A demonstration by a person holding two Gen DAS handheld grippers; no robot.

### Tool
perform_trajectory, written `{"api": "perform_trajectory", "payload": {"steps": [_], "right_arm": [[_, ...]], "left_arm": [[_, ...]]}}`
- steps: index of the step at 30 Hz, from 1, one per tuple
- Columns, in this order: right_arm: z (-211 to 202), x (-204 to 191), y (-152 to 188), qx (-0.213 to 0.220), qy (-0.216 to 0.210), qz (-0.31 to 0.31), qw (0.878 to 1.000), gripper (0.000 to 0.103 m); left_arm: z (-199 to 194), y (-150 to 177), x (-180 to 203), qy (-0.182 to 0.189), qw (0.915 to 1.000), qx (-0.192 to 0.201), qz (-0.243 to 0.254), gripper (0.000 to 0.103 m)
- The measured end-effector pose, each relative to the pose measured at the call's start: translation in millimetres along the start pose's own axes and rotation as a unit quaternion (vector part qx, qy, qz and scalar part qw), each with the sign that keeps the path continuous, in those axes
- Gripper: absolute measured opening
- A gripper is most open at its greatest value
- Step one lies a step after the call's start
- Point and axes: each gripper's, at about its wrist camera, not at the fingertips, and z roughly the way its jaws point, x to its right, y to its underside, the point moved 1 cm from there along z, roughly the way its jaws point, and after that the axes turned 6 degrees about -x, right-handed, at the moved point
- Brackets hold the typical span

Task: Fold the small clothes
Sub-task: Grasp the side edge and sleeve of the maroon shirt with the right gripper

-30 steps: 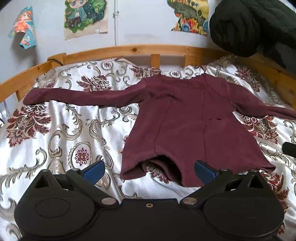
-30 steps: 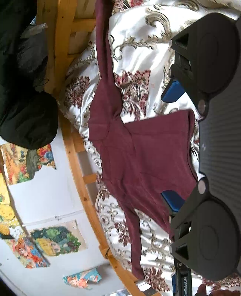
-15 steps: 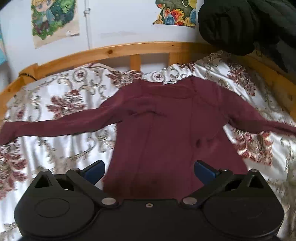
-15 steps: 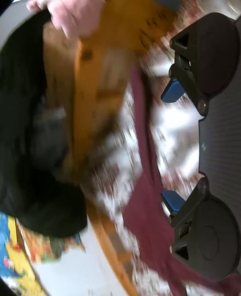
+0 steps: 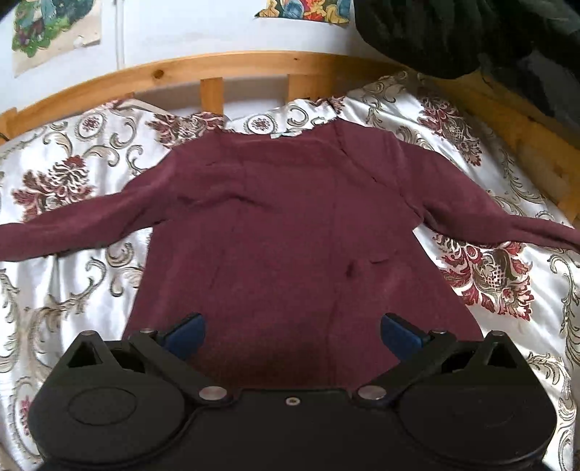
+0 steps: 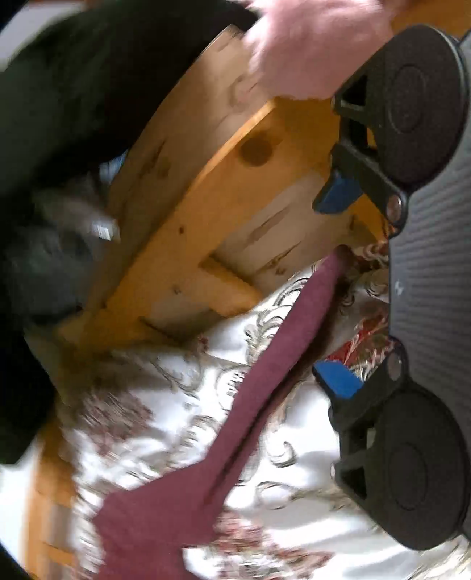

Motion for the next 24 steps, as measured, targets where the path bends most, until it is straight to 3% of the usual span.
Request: {"api": "perform_trajectory", "payload": {"steps": [1, 2, 4, 5, 10, 15, 19, 24], "right_arm": [[4, -1, 0, -0.007, -0.011, -0.014, 1.0, 0.068], [5, 1, -1, -0.013, -0.025, -0.022, 0.999, 0.045], [2, 10, -3, -0.026, -0.029, -0.012, 0.999, 0.017], [-2, 16, -3, -0.024, -0.039, 0.0, 0.999, 0.008], [-41, 48, -16, 0.01, -0.123, 0.079, 0.989, 0.006], [-99, 64, -50, 0.078, -0.221, 0.129, 0.963, 0.006], [-133, 40, -79, 0.121, -0.297, 0.123, 0.939, 0.006], [-170, -26, -106, 0.151, -0.389, 0.078, 0.905, 0.006]], "left_arm": [[2, 0, -1, 0.004, 1.0, 0.0, 0.001, 0.102], [4, 0, -2, 0.007, 1.0, 0.0, 0.001, 0.102], [5, 1, -5, 0.008, 1.0, 0.0, 0.0, 0.102], [5, 2, -7, 0.007, 1.0, 0.002, 0.0, 0.102], [-2, 6, -17, -0.008, 0.9999, 0.005, -0.004, 0.102], [-11, 8, -28, -0.012, 0.9997, 0.004, -0.021, 0.102], [-18, 7, -36, -0.014, 0.9994, 0.006, -0.03, 0.102], [-21, 8, -52, -0.022, 0.9988, 0.008, -0.042, 0.102]]}}
